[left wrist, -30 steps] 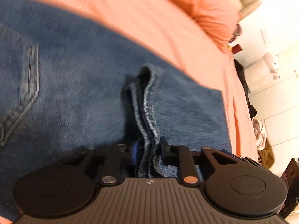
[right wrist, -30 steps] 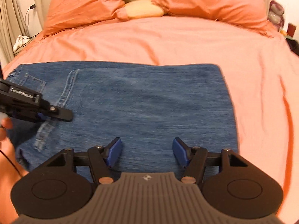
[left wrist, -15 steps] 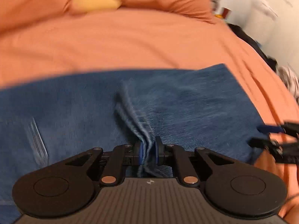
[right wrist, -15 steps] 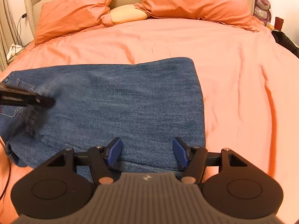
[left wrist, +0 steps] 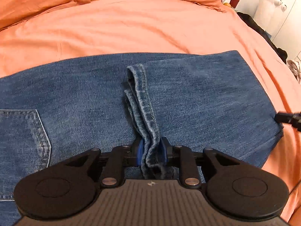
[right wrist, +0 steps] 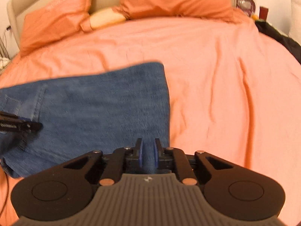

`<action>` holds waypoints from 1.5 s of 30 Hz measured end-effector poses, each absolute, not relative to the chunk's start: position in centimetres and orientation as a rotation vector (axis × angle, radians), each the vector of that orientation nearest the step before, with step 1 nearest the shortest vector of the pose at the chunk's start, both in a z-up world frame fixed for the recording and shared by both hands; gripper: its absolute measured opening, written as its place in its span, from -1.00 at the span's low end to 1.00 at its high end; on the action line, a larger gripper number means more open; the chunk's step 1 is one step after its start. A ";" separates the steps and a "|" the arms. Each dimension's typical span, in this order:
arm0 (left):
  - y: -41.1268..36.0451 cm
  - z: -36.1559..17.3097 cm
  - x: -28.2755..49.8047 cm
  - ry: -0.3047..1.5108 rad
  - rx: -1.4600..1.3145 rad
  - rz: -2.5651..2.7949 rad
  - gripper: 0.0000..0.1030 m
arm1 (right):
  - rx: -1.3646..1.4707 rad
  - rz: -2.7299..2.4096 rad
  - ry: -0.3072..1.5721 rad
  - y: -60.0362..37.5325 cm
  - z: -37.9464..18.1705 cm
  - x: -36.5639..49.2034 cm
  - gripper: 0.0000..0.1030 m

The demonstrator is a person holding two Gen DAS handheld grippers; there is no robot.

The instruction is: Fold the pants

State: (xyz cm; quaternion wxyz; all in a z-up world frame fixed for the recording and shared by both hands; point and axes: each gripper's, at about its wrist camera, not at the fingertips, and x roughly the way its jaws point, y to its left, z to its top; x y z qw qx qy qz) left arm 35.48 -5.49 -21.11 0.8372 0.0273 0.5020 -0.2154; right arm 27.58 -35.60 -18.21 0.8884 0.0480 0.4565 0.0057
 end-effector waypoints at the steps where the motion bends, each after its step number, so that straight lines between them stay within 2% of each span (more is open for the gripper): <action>1: -5.6 -21.3 35.5 1.066 0.061 -0.454 -0.48 | 0.102 -0.002 0.962 -35.6 -18.9 27.4 -0.93; 5: -6.4 -21.5 35.8 1.071 0.105 -0.451 -0.48 | 0.070 -0.007 0.972 -35.2 -20.6 26.9 -0.94; 11: -7.0 -21.0 35.7 1.104 0.134 -0.431 -0.45 | 0.059 -0.013 1.003 -35.3 -20.3 26.5 -0.94; 14: -6.7 -20.0 35.4 1.120 0.163 -0.401 -0.35 | 0.036 -0.008 1.018 -35.4 -19.8 26.1 -0.96; 17: -6.5 -18.1 35.0 1.072 0.215 -0.357 -0.36 | 0.050 0.006 0.995 -35.8 -18.5 25.5 -0.93; 22: -5.3 -16.4 36.6 1.030 0.090 -0.385 -0.33 | 0.080 0.017 0.953 -36.3 -17.0 26.4 -0.92; 23: -5.0 -16.5 37.3 1.026 0.044 -0.378 -0.29 | 0.070 0.015 0.947 -36.2 -16.8 27.0 -0.92; 25: -4.1 -16.8 38.9 1.023 -0.080 -0.363 0.30 | 0.060 0.017 0.932 -35.8 -16.5 28.2 -0.91; 26: -3.4 -17.1 39.6 1.022 -0.155 -0.361 0.37 | 0.057 0.017 0.925 -35.7 -16.3 28.8 -0.91; 33: -0.6 -21.1 43.6 1.130 -0.542 -0.381 0.38 | 0.022 0.044 0.923 -34.5 -16.8 32.5 -0.89; 36: -0.6 -22.3 44.3 1.156 -0.608 -0.413 0.22 | 0.008 0.045 0.937 -34.2 -17.7 33.8 -0.81; 38: -0.8 -22.4 44.5 1.142 -0.591 -0.392 -0.05 | 0.006 0.041 0.952 -34.1 -18.4 34.5 -0.77; 39: -1.0 -22.0 44.3 1.116 -0.561 -0.391 -0.28 | 0.001 0.039 0.960 -34.0 -18.8 34.6 -0.77; 41: -1.5 -20.4 43.0 1.024 -0.453 -0.417 -0.41 | -0.016 0.039 0.970 -33.8 -19.4 34.8 -0.77; 43: -2.8 -18.4 41.7 0.920 -0.291 -0.483 -0.66 | -0.033 0.042 0.973 -33.7 -19.8 34.9 -0.76; 45: -4.6 -16.8 39.9 0.827 -0.107 -0.553 -0.73 | -0.038 0.043 0.973 -33.7 -20.1 34.8 -0.76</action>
